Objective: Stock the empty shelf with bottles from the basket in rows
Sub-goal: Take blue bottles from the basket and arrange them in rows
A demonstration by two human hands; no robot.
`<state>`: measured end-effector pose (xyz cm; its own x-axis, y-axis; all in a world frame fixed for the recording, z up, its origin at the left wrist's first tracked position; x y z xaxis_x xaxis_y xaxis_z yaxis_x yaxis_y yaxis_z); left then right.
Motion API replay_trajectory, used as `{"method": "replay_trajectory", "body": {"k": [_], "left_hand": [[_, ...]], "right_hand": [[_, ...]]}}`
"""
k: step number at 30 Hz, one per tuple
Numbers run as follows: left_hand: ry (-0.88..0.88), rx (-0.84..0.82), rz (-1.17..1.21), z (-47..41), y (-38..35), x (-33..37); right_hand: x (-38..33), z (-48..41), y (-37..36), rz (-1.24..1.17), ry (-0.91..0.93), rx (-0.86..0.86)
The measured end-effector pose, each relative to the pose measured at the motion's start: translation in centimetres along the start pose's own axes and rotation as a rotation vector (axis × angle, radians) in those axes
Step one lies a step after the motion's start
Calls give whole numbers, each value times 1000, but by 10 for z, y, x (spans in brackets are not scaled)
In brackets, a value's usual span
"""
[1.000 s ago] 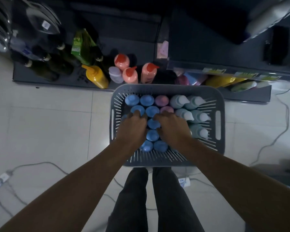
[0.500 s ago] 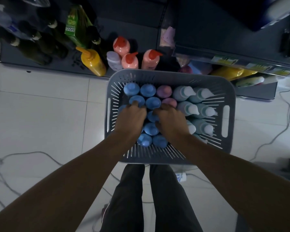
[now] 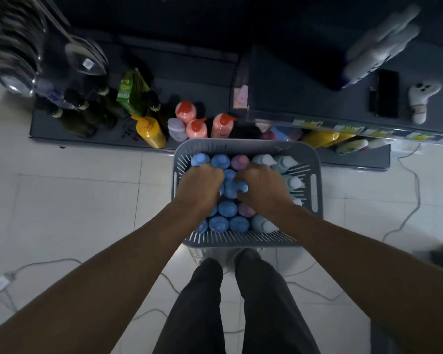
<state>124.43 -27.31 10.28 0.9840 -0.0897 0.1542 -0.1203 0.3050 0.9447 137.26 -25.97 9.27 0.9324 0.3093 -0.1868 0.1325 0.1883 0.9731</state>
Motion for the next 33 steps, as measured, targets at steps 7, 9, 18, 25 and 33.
{"method": "replay_trajectory", "body": {"k": [7,9,18,25,33], "left_hand": [[-79,22,-52,15,84,24],[-109,51,-65,20,108,32],[-249,240,-79,24,224,78],[-351,369,-7,28,298,123],[-482,440,94,28,352,182]], "right_hand": [[2,9,88,-66,-29,88],[3,17,118,-91,-31,152],[22,39,239,-37,-93,256],[54,65,322,-12,-145,362],[93,94,397,-29,-259,438]]}}
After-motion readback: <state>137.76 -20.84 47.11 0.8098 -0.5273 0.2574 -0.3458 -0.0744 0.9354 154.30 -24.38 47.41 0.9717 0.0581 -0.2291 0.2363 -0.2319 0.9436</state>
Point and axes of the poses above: each hand's wrist, its own z-axis away from the middle knuckle, its own y-axis out of the back of the hand, x = y × z, the point moved 5 cm from there along -z, towards the middle knuckle, and after that the axes turned 10 degrees about x, right-handed, at the moved point
